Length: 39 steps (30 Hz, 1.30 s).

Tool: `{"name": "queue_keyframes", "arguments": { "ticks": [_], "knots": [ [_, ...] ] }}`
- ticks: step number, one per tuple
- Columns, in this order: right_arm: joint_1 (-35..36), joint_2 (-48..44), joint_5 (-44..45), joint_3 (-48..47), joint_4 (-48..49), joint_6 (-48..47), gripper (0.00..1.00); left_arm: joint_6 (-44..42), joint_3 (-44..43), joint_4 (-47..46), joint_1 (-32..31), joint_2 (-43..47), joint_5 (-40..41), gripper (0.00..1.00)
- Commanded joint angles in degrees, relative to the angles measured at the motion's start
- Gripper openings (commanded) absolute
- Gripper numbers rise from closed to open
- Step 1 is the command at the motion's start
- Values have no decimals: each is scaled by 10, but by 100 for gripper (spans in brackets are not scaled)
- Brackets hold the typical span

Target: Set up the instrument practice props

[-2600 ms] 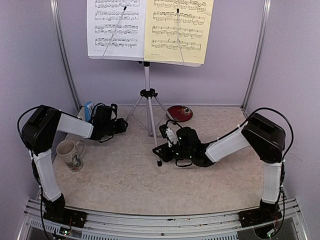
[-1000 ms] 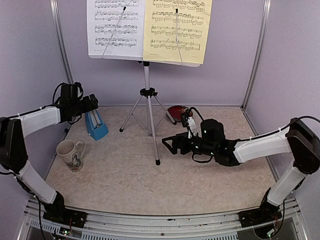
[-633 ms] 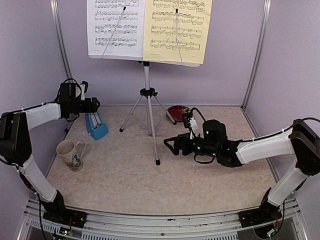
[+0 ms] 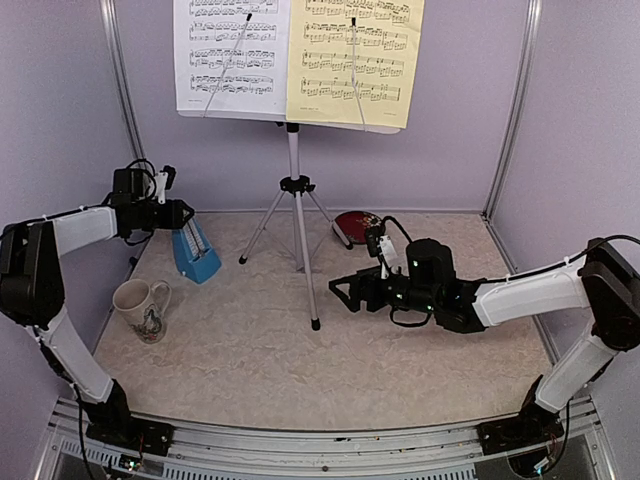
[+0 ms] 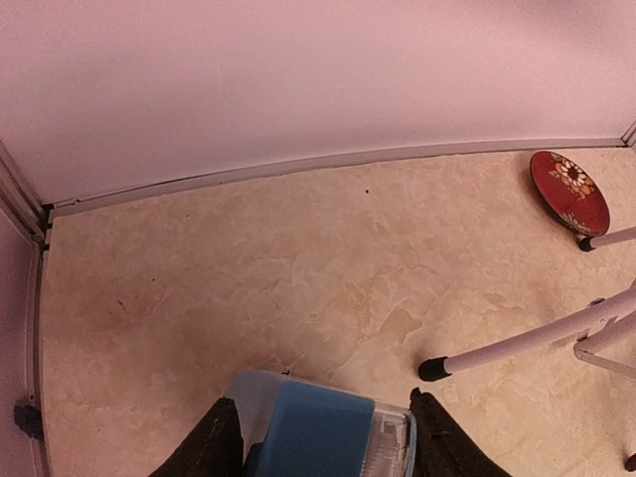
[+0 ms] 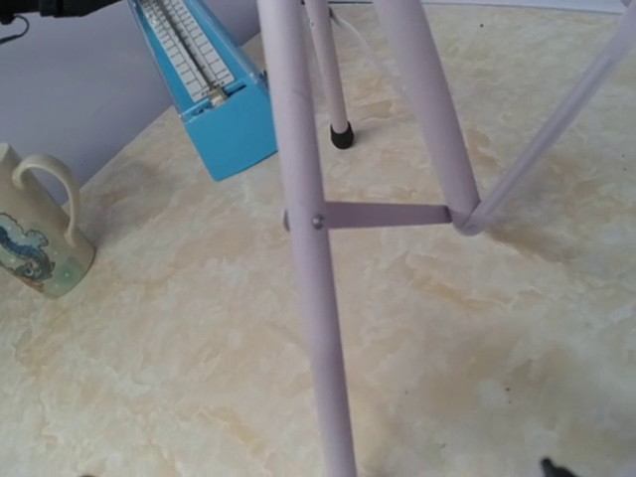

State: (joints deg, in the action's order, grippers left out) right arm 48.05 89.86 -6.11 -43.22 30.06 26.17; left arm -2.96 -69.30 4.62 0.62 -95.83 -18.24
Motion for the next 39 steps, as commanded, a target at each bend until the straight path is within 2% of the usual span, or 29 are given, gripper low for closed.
{"name": "queue_keyframes", "arguments": {
  "ticks": [1,8,16,28,33,39],
  "knots": [
    [-10,-23,-4,-8,0,-14,94,31,40,-28,-15,69,-12,51],
    [-11,-22,-7,-14,-1,-16,94,52,69,-18,-52,144,8,47],
    [-12,-30,-4,-18,-7,-19,94,65,86,19,-136,215,24,41],
    [-18,-57,4,-8,-28,-22,94,113,148,51,-339,328,72,37],
    [-22,-78,7,15,-32,-17,94,146,150,39,-438,330,109,35],
    [-30,-128,25,54,-42,-7,95,170,118,-7,-541,287,153,34]
  ]
}}
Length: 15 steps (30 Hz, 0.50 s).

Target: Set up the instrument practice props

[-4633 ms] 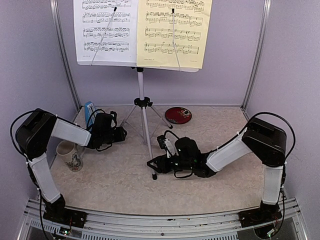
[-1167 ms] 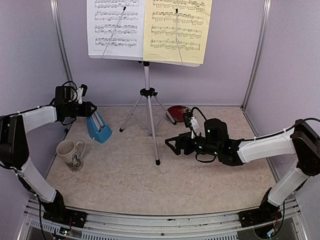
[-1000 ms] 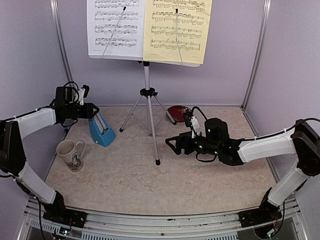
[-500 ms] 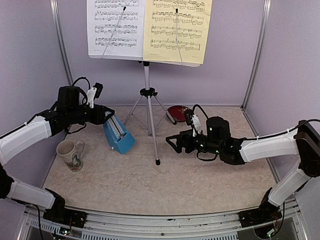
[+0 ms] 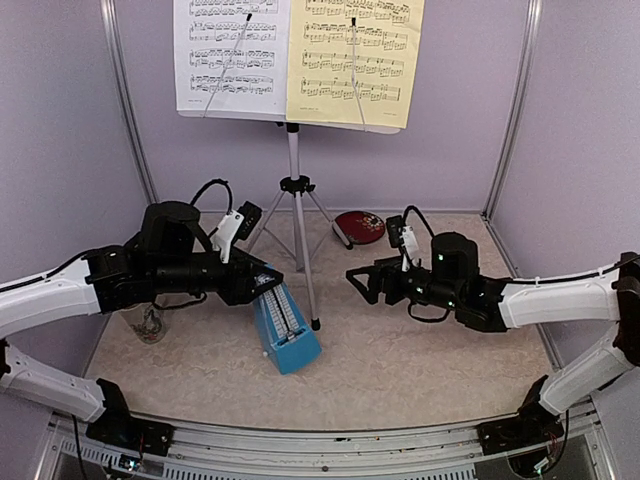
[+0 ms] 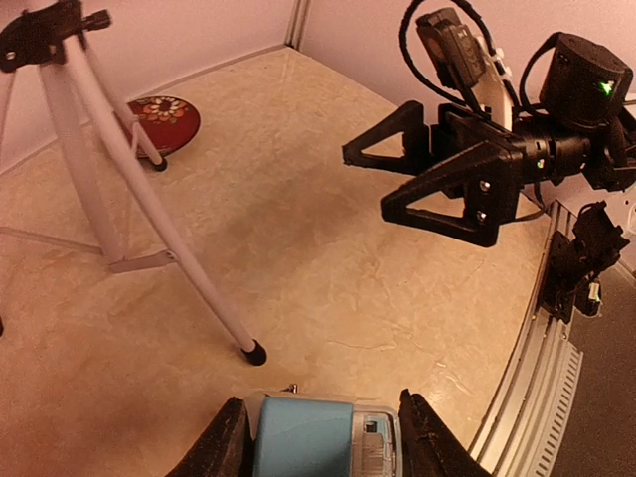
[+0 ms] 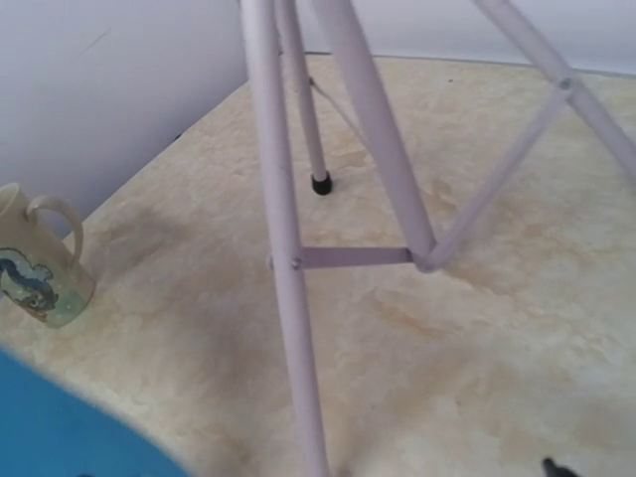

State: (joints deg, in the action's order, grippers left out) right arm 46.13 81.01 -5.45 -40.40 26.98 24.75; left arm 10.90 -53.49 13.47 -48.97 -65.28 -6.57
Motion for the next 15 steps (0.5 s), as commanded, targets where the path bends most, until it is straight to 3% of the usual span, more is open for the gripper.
{"name": "queue_keyframes", "arguments": {
  "ticks": [1,15],
  "knots": [
    [-13,-50,22,32,-15,9,95,33,-45,-109,-63,-31,46,33],
    [-20,-164,59,115,-48,34,95,13,-164,-214,-178,-279,164,34]
  ]
}}
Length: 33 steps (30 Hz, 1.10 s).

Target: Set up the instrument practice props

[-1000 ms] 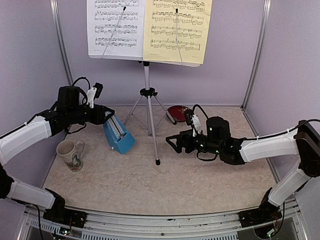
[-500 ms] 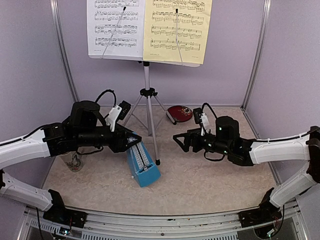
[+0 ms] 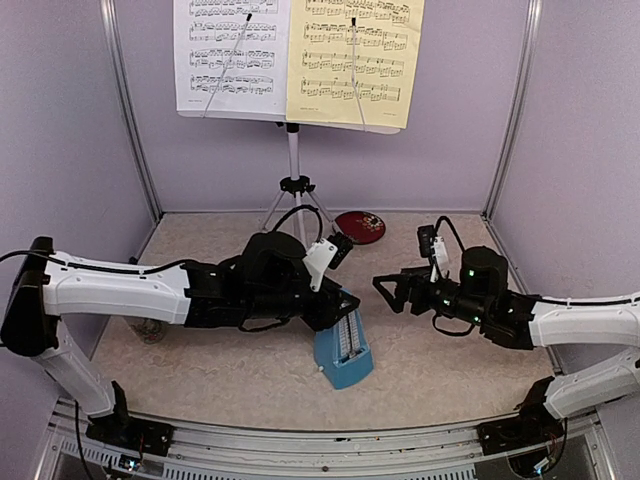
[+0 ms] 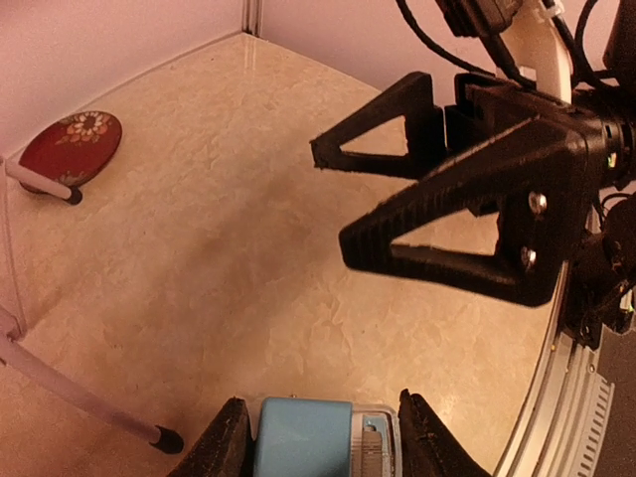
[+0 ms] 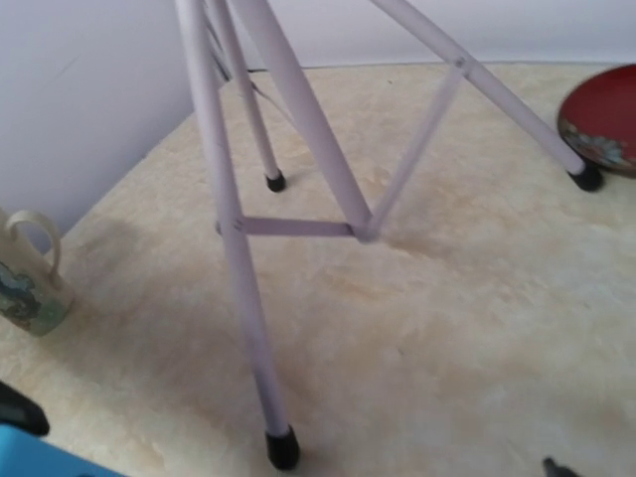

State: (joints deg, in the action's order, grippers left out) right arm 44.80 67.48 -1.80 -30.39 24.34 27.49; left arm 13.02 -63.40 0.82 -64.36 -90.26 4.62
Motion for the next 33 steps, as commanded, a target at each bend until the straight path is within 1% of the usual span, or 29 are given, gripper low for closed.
{"name": "queue_keyframes", "arguments": {
  "ticks": [1,2,3,5,8,9,10,13,17,20,23,25,28,30,33],
  "knots": [
    [-7,-34,26,18,-26,7,96,-10,-78,-83,-28,-42,55,35],
    [-7,-37,28,20,-28,8,96,-10,-88,-76,-33,-53,60,39],
    [-7,-41,29,23,-30,9,97,-10,-97,-70,-37,-62,65,45],
    [-7,-46,28,28,-32,12,99,-7,-107,-61,-44,-71,67,61],
    [-7,-55,25,34,-32,17,100,4,-103,-58,-44,-63,71,82],
    [-7,-58,24,36,-33,19,100,3,-99,-61,-44,-57,74,92],
    [-7,-61,23,36,-34,21,100,3,-93,-64,-43,-48,75,98],
    [-7,-75,16,35,-38,21,100,5,-72,-73,-33,-13,69,99],
    [-5,-97,-3,29,-46,22,100,33,10,-117,-1,66,59,99],
    [11,-93,-17,19,-46,25,100,66,75,-138,29,116,56,99],
    [41,-73,0,-12,-71,18,100,78,127,-140,61,150,42,99],
    [60,-59,28,-31,-96,16,100,63,159,-141,73,167,38,99],
    [84,-46,50,-50,-125,18,100,33,206,-153,75,194,45,99],
    [98,-37,53,-58,-138,22,100,29,230,-162,78,206,42,99],
    [120,-15,82,-69,-157,24,100,34,238,-159,78,202,39,99]
  ]
}}
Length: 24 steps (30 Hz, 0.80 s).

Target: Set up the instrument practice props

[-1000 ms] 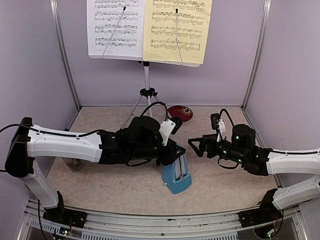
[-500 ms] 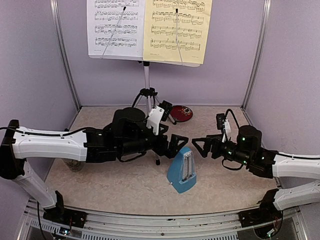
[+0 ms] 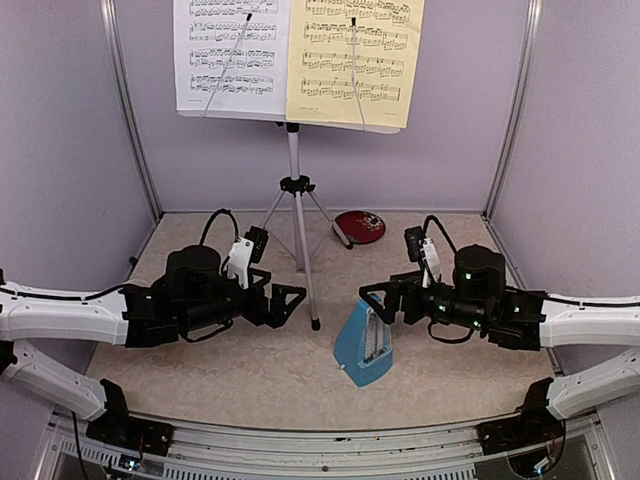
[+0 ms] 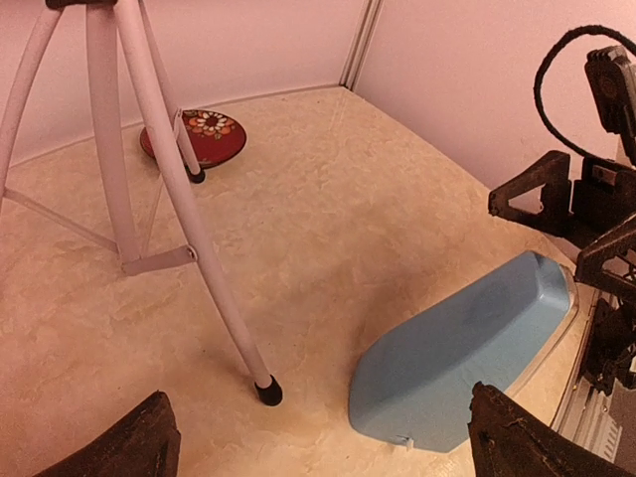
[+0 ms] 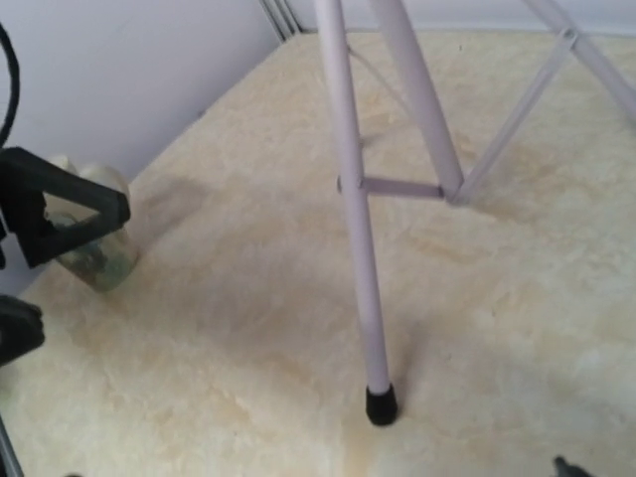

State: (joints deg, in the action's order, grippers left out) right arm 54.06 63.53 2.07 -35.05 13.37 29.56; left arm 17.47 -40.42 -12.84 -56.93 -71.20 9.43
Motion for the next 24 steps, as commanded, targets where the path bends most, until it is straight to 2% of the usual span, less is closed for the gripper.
{"name": "queue_keyframes", "arguments": {
  "ticks": [1,9,17,21,24],
  "knots": [
    [34,32,53,-28,-56,4,100,-10,8,-22,3,6,-14,99],
    [78,83,123,-57,-82,-4,96,-74,61,-126,-31,-49,-22,99],
    [79,89,137,-55,-80,-14,69,-111,91,-200,-52,-95,-30,99],
    [76,70,117,-48,-58,-28,53,-147,139,-293,-56,-122,-73,99],
    [62,57,78,-43,-48,-28,47,-199,139,-307,-76,-163,-84,99]
  ]
}}
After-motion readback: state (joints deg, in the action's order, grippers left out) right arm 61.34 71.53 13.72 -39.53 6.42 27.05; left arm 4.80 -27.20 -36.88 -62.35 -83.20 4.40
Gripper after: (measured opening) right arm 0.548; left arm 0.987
